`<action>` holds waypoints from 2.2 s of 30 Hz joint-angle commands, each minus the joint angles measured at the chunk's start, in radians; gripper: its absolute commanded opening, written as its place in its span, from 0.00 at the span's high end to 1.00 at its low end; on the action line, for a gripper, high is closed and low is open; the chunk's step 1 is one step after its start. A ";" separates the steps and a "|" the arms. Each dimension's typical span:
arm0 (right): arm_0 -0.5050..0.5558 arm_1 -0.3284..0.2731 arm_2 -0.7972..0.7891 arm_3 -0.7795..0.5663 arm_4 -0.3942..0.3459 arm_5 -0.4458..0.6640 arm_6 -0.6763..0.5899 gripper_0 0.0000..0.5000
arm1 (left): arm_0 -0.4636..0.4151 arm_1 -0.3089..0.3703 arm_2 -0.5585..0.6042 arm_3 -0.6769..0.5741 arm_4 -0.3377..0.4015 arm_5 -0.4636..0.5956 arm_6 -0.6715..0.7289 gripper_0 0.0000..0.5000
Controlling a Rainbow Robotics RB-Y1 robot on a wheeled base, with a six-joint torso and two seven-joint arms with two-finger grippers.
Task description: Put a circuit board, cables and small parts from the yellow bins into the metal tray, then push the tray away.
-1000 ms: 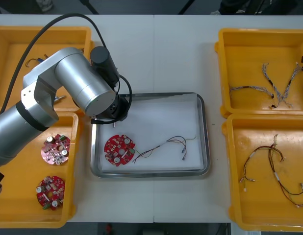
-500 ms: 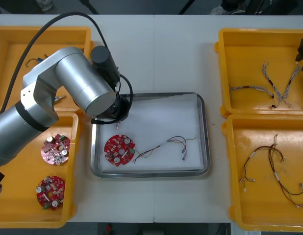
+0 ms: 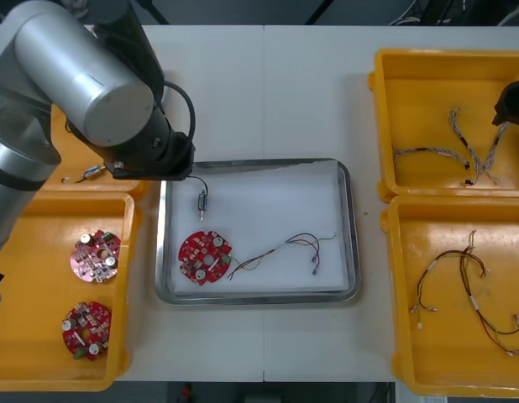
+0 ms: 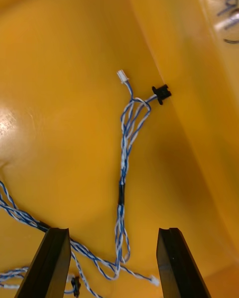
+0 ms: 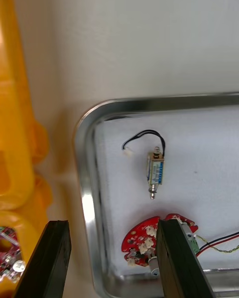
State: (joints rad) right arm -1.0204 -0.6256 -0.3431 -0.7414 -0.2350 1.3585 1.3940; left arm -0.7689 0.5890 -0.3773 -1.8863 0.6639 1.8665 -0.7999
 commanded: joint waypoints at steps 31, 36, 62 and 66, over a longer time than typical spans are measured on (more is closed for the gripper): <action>0.111 0.010 0.012 0.094 -0.130 -0.191 -0.086 0.00 | -0.362 0.166 0.244 0.803 -0.032 -0.242 0.036 0.00; 0.131 0.010 0.016 0.094 -0.130 -0.191 -0.086 0.66 | -0.409 0.166 0.242 0.926 -0.064 -0.308 0.019 0.00; 0.132 -0.048 0.012 -0.323 -0.095 0.238 -0.013 1.00 | -0.455 0.071 0.244 1.280 -0.221 -0.820 -0.036 0.00; 0.132 -0.049 0.010 -0.474 -0.116 0.435 0.011 1.00 | -0.454 0.043 0.242 1.345 -0.224 -0.889 -0.044 0.00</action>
State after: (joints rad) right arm -0.8929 -0.6277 -0.3420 -1.1063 -0.3374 1.7224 1.3611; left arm -1.1649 0.6593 -0.1597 -0.5683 0.4566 1.0165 -0.8003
